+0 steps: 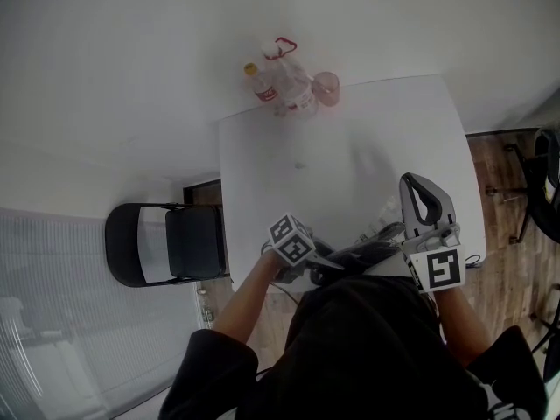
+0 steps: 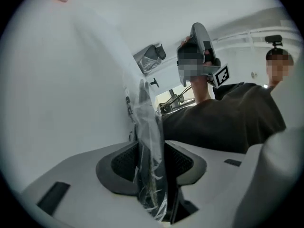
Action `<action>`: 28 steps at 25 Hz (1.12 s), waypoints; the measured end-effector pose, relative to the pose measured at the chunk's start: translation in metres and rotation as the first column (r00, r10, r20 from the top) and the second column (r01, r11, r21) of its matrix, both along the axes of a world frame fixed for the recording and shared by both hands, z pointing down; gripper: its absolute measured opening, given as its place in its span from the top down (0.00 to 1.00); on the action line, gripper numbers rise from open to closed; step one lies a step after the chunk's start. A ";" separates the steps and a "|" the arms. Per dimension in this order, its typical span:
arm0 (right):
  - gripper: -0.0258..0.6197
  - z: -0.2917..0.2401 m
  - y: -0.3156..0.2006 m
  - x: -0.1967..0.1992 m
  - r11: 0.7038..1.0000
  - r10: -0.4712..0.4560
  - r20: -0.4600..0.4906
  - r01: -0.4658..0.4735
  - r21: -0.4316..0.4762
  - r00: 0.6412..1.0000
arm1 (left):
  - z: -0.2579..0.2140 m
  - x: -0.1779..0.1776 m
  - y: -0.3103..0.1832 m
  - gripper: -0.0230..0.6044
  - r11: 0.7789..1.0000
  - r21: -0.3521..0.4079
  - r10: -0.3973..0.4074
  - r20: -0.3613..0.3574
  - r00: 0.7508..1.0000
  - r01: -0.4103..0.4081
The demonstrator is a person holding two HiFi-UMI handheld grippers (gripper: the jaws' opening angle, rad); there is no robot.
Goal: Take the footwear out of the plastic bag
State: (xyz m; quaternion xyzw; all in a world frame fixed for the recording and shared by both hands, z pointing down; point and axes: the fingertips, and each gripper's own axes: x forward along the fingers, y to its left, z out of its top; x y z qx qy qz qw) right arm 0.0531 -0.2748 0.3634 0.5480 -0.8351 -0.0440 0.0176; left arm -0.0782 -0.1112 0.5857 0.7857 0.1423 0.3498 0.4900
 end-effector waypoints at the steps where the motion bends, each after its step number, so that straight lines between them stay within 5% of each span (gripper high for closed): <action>1: 0.92 0.000 0.001 0.000 1.000 0.002 -0.003 -0.002 0.002 1.000 | 0.004 0.000 -0.001 0.71 0.999 0.033 0.005 0.003 1.000 -0.005; 6: 0.92 -0.005 0.001 0.006 1.000 -0.002 -0.017 0.002 0.007 1.000 | 0.002 -0.007 -0.010 0.77 0.986 0.162 0.038 -0.018 0.999 -0.035; 9: 0.92 -0.005 -0.004 0.017 0.999 -0.046 -0.036 0.045 -0.019 0.998 | -0.013 -0.019 -0.042 0.77 0.953 0.302 -0.017 -0.060 0.998 0.035; 14: 0.92 -0.008 -0.011 0.027 0.973 -0.213 -0.077 0.204 -0.108 0.974 | -0.053 -0.043 -0.090 0.77 0.829 0.550 -0.037 -0.124 0.992 0.100; 19: 0.92 -0.030 -0.005 0.034 0.926 -0.351 -0.195 0.309 -0.216 0.916 | -0.105 -0.054 -0.106 0.77 0.750 0.655 0.027 -0.168 0.985 0.091; 24: 0.92 -0.067 0.001 0.027 0.881 -0.472 -0.248 0.441 -0.171 0.846 | -0.149 -0.048 -0.118 0.77 0.608 0.787 0.078 -0.186 0.979 0.101; 26: 0.92 -0.074 0.007 0.023 0.852 -0.524 -0.293 0.495 -0.172 0.800 | -0.162 -0.045 -0.122 0.77 0.544 0.833 0.099 -0.189 0.977 0.106; 28: 0.92 -0.078 0.011 0.018 0.823 -0.565 -0.347 0.540 -0.175 0.748 | -0.172 -0.044 -0.125 0.77 0.501 0.858 0.126 -0.197 0.972 0.109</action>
